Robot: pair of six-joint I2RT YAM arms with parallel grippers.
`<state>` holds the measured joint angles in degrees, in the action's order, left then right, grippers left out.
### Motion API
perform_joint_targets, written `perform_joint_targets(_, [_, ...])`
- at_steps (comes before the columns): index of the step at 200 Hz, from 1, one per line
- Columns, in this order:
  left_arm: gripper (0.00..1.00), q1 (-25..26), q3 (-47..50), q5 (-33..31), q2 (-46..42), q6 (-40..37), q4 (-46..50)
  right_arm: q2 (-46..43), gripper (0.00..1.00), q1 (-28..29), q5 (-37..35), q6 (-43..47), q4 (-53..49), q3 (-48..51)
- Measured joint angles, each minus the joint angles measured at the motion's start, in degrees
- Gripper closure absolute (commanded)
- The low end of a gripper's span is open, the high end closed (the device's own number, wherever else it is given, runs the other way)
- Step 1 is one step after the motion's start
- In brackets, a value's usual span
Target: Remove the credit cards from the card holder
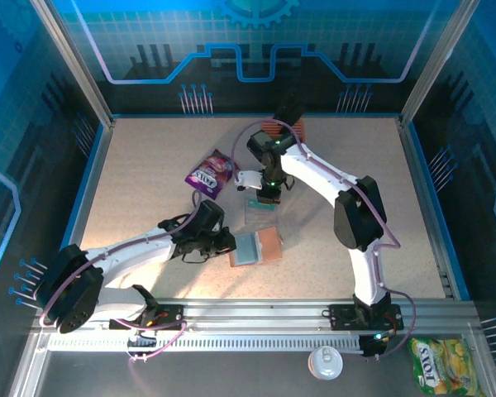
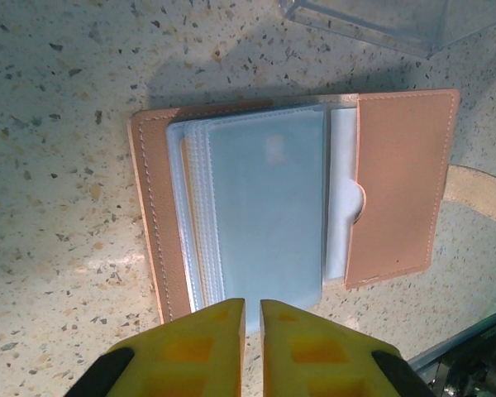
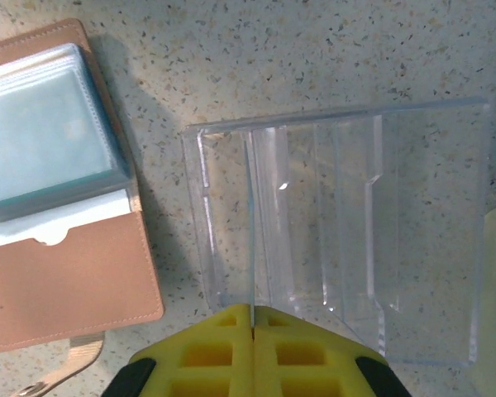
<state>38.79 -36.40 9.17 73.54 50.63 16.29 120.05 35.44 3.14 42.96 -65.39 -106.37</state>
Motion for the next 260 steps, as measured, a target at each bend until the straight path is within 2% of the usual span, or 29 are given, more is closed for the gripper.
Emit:
perform_joint_targets(88, [0.86, -1.5, 0.0, 0.0, 0.3, -1.3, 0.7, 5.9, 1.0, 0.0, 1.5, 1.8, -3.2, -1.4])
perform_joint_targets(161, [0.86, -2.6, 0.0, 0.0, 0.3, -1.5, 1.5, 7.3, 1.0, -0.3, 4.3, 2.4, -4.5, -2.6])
perform_joint_targets(179, [0.86, -2.7, 0.0, 0.1, 0.3, -1.5, 1.5, 8.0, 0.94, -0.3, 5.1, 2.4, -5.0, -3.3])
perform_joint_targets(209, [0.86, -3.0, 0.0, 0.1, 0.3, -1.6, 1.5, 8.3, 0.74, -0.3, 5.8, 2.0, -5.7, -3.6])
perform_joint_targets(260, [0.86, -3.2, 0.0, 0.1, 0.3, -1.7, 1.5, 8.2, 0.72, -0.4, 6.0, 0.1, -5.2, -5.3])
